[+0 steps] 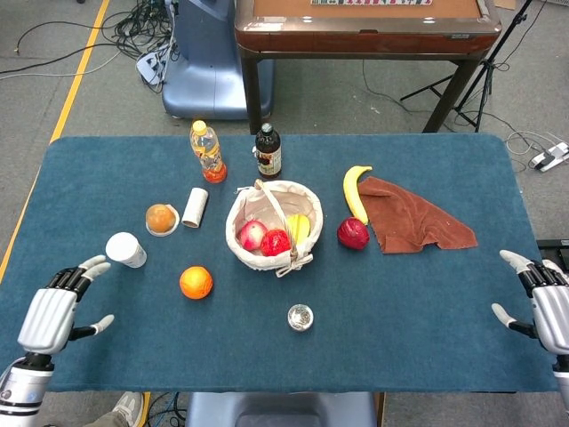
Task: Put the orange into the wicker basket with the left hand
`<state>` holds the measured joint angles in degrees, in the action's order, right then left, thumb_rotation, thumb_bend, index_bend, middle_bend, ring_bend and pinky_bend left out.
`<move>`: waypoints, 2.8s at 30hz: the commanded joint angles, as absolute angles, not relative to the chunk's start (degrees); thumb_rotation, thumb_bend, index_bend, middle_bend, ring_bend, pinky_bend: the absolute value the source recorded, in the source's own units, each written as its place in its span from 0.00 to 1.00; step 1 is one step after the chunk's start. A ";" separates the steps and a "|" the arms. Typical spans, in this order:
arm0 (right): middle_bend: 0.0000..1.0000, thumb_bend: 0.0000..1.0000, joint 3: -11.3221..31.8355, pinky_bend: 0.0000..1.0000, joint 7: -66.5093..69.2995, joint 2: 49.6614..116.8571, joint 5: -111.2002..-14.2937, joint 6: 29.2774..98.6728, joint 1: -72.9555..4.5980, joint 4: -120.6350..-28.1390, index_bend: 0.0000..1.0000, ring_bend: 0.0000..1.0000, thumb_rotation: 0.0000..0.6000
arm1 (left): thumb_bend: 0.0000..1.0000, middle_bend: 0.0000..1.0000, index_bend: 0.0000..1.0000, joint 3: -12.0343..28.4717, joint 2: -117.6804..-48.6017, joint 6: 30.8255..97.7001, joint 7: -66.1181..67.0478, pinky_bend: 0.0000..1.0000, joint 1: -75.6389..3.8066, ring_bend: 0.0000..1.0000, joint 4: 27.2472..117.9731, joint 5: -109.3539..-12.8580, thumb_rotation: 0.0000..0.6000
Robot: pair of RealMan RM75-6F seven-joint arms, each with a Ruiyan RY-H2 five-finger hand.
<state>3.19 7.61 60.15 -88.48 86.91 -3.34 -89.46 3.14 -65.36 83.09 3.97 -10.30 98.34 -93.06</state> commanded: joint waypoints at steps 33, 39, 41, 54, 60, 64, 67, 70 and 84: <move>0.23 0.20 2.83 0.31 8.40 60.49 -87.74 86.77 -2.60 -88.31 0.17 0.21 1.00 | 0.13 0.14 0.18 6.18 -78.33 50.41 18.96 0.31 -33.92 0.17 88.33 -81.63 1.00; 0.23 0.20 2.83 0.31 8.63 60.69 -87.73 86.34 -2.80 -87.97 0.17 0.21 1.00 | 0.13 0.17 0.25 6.20 -80.65 50.53 19.08 0.47 -34.80 0.27 85.12 -79.21 1.00; 0.23 0.20 2.85 0.31 8.57 60.72 -87.81 86.29 -2.87 -87.96 0.17 0.21 1.00 | 0.13 0.22 0.29 6.25 -81.72 51.27 17.51 0.51 -34.92 0.32 83.61 -79.61 1.00; 0.23 0.20 2.85 0.32 8.28 60.57 -87.49 86.09 -2.77 -88.14 0.17 0.21 1.00 | 0.13 0.51 0.48 6.01 -84.89 61.95 6.08 0.66 -34.68 0.55 77.27 -87.33 1.00; 0.23 0.20 2.85 0.32 7.94 60.78 -87.53 85.41 -3.18 -88.20 0.17 0.21 1.00 | 0.13 0.51 0.49 6.82 -85.98 70.19 0.71 0.68 -34.70 0.55 75.91 -92.54 1.00; 0.23 0.20 2.90 0.32 7.78 60.86 -87.38 85.08 -3.36 -88.22 0.17 0.21 1.00 | 0.13 0.51 0.48 7.99 -87.48 73.82 -2.04 0.68 -35.58 0.55 74.93 -94.50 1.00; 0.23 0.20 2.88 0.32 7.74 60.91 -87.38 85.07 -3.37 -88.18 0.17 0.21 1.00 | 0.13 0.51 0.48 8.91 -88.68 74.75 -2.91 0.68 -36.69 0.54 74.47 -94.93 1.00; 0.23 0.20 2.83 0.32 7.84 60.90 -87.30 85.06 -3.28 -88.09 0.17 0.21 1.00 | 0.13 0.51 0.47 9.78 -89.77 74.48 -3.14 0.68 -37.91 0.54 74.14 -94.56 1.00; 0.23 0.20 2.52 0.32 8.48 61.07 -87.05 85.00 -2.89 -87.51 0.17 0.21 1.00 | 0.13 0.49 0.35 13.06 -93.52 70.00 2.29 0.68 -43.14 0.52 73.56 -90.30 1.00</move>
<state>2.52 8.48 61.07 -87.04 85.00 -2.89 -87.51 12.81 -93.12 70.44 1.86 -42.73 73.85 -90.73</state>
